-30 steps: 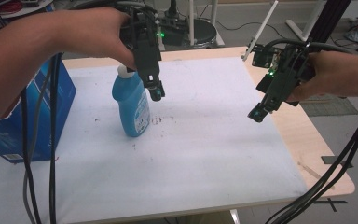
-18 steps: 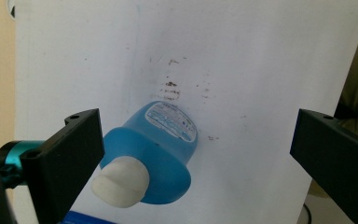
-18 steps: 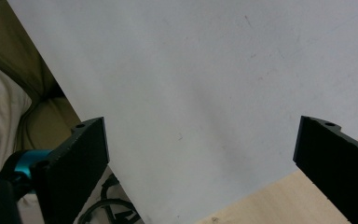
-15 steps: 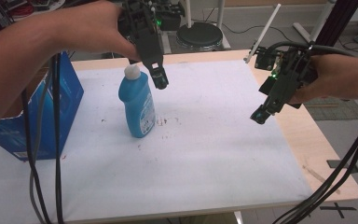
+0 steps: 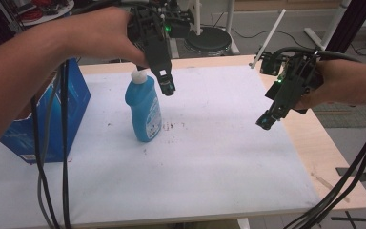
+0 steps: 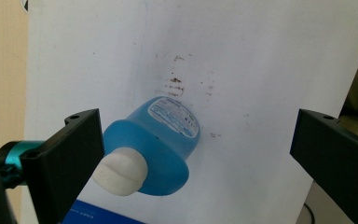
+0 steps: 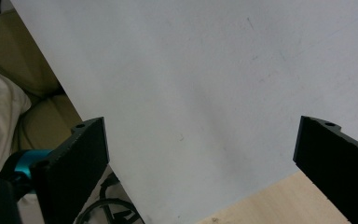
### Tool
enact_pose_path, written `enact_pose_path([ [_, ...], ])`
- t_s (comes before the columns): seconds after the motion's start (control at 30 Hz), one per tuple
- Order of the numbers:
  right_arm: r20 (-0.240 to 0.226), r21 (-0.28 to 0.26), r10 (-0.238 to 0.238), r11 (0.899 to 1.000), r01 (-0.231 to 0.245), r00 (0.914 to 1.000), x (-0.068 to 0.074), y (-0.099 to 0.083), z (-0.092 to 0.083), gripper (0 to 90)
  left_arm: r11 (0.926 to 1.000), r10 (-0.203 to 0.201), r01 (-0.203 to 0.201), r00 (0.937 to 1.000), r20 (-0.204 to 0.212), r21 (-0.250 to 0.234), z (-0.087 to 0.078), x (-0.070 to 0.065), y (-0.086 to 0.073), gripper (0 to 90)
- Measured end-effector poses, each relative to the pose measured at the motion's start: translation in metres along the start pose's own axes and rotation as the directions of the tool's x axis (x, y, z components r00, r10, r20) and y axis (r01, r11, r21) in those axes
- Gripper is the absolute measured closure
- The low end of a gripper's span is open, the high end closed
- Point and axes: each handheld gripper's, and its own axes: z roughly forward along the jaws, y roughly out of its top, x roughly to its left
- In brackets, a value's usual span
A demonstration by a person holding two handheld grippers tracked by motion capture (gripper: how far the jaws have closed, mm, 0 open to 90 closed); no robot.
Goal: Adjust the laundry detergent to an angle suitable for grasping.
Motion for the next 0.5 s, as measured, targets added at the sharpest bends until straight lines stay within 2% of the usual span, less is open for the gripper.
enact_pose_path([
  [0.5,0.008,-0.011,-0.001,1.000,0.001,1.0000,0.0026,0.0010,-0.0024,2.3,0.9998,-0.016,0.016,0.9996,-0.023,-0.009,-0.0058,-0.0002,-0.0070,2.8],
])
